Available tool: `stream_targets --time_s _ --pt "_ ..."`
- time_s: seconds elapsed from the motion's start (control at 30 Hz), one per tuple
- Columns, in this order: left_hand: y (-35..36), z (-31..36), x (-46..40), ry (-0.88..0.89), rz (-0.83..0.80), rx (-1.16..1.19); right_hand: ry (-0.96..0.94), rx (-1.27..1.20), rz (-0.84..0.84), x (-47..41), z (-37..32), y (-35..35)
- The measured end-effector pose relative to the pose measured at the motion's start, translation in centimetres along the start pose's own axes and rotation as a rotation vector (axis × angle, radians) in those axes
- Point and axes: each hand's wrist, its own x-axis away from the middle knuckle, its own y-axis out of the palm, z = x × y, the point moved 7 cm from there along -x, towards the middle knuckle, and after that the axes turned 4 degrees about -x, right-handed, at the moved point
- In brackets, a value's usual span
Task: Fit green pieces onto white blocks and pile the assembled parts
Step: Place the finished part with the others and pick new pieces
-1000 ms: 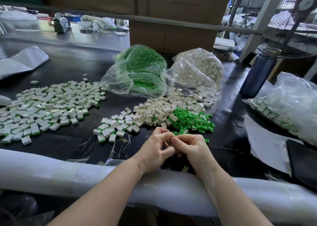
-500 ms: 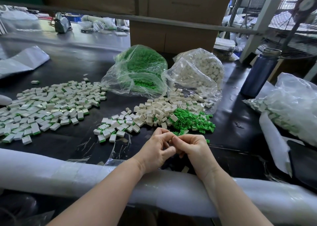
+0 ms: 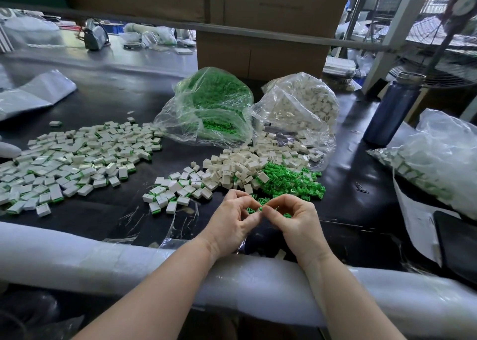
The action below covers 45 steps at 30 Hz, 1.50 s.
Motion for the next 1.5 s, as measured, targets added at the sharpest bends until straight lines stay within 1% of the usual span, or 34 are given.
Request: stream_targets --time_s 0.1,0.17,0.23,0.3,0.37,0.5,0.6,0.67,0.73,0.83,1.03,1.17,1.27,1.4,1.5 --pt "0.0 0.1 0.0 0.015 0.01 -0.033 0.005 0.076 -0.014 -0.1 0.2 0.2" --pt "0.0 0.0 0.0 0.018 0.019 -0.026 0.016 0.063 -0.027 -0.2 0.2 0.3" --pt "-0.3 -0.1 0.0 0.016 0.048 -0.045 0.007 0.049 -0.004 -0.2 0.2 0.1" --pt "-0.8 -0.4 -0.1 -0.004 0.107 -0.049 -0.002 0.024 0.076 -0.3 0.2 -0.6" --pt "-1.4 -0.9 0.0 -0.047 0.19 -0.034 0.003 -0.014 0.201 -0.3 0.5 -1.7" --pt "-3.2 -1.9 0.4 -0.151 0.409 0.024 0.048 0.011 0.416 -0.1 1.2 -3.7" --pt "-4.5 -2.2 0.8 -0.178 0.563 -0.07 0.093 0.014 0.514 0.1 1.9 -4.6" --pt "-4.9 -2.4 0.9 -0.211 0.609 -0.121 0.114 0.015 0.559 0.2 2.1 -4.9" --pt "-4.9 -2.8 0.9 -0.261 0.597 -0.149 0.128 0.031 0.586 0.2 2.3 -5.2" --pt "-4.4 -2.8 0.8 -0.3 0.532 -0.232 0.144 0.076 0.58 0.2 2.4 -5.2" --pt "-3.5 -2.9 0.4 -0.358 0.416 -0.356 0.168 0.235 0.476 -0.1 2.2 -4.4" --pt "-3.5 -3.0 0.4 -0.367 0.411 -0.395 0.189 0.355 0.411 -0.1 1.8 -3.8" --pt "-3.5 -2.7 0.4 -0.331 0.426 -0.426 0.203 0.394 0.4 0.0 1.5 -3.7" --pt "-3.4 -1.5 0.4 -0.208 0.471 -0.456 0.214 0.487 0.369 -0.1 1.6 -3.6" --pt "-3.0 -1.1 0.2 -0.168 0.448 -0.477 0.224 0.588 0.329 -0.3 1.7 -3.1"
